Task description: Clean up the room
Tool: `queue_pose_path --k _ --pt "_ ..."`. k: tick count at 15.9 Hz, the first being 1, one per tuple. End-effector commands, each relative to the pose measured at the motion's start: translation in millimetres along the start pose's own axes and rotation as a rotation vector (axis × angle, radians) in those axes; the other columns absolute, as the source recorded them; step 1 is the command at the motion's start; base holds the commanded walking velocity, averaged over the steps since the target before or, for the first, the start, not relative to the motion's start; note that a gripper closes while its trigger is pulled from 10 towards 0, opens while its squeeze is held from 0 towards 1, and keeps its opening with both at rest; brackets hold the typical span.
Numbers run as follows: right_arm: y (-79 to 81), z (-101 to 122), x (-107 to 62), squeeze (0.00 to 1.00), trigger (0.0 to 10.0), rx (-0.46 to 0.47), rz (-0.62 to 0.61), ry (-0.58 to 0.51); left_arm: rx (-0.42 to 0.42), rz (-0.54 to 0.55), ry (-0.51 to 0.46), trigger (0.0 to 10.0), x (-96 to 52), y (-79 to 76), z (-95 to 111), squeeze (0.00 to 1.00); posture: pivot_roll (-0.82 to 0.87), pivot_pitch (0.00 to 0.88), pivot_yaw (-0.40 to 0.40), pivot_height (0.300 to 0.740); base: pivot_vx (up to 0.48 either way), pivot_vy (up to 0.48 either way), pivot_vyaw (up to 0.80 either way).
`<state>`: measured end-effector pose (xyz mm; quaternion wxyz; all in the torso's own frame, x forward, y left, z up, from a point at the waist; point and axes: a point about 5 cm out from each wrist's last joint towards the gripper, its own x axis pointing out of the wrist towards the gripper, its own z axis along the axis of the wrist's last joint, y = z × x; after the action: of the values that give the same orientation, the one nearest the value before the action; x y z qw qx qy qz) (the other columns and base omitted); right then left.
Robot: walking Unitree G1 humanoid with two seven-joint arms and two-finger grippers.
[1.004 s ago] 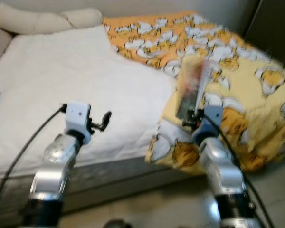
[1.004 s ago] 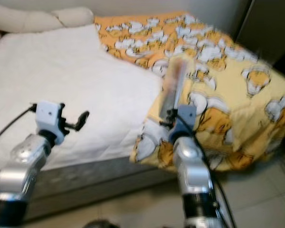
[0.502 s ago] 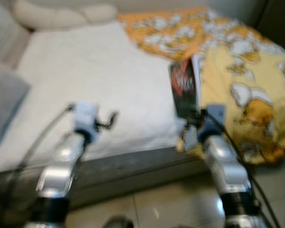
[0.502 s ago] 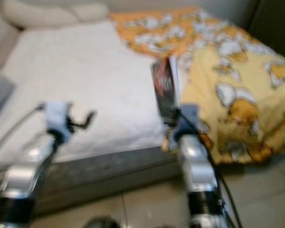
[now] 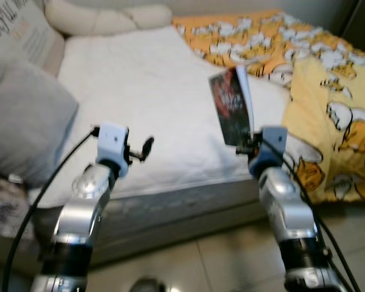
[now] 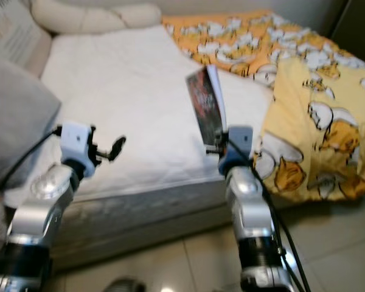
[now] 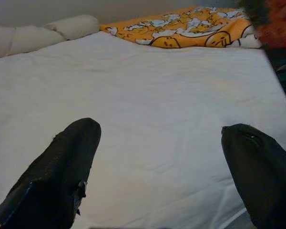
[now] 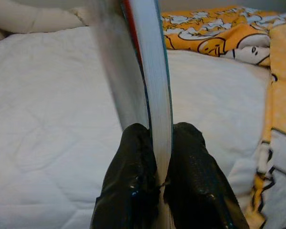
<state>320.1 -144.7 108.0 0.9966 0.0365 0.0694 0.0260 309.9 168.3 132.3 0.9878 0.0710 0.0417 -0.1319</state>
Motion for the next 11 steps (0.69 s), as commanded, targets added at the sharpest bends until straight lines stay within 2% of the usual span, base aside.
queue_pose_path --k 1,2,7,11 --pt "4.0 10.8 2.5 0.0 10.0 0.014 0.013 -0.047 0.009 0.024 0.005 10.0 -1.1 8.3 0.1 0.0 0.1 0.0 0.006 0.74 0.0 0.428 0.0" --pt "4.0 11.1 2.8 0.0 10.0 0.017 0.014 -0.047 0.007 0.028 0.004 10.0 -0.5 7.9 0.3 0.0 0.1 0.0 0.007 0.74 0.0 0.428 0.0" --pt "0.3 10.0 2.2 0.0 10.0 0.017 0.007 -0.042 0.006 0.055 -0.004 10.0 0.6 4.9 1.0 0.0 0.1 0.0 0.004 0.74 0.0 0.0 0.0" --pt "4.0 7.7 2.0 0.0 10.0 0.019 0.01 -0.035 0.011 0.065 -0.008 10.0 0.8 7.6 1.9 0.0 0.1 0.0 0.005 0.74 0.0 0.0 0.0"
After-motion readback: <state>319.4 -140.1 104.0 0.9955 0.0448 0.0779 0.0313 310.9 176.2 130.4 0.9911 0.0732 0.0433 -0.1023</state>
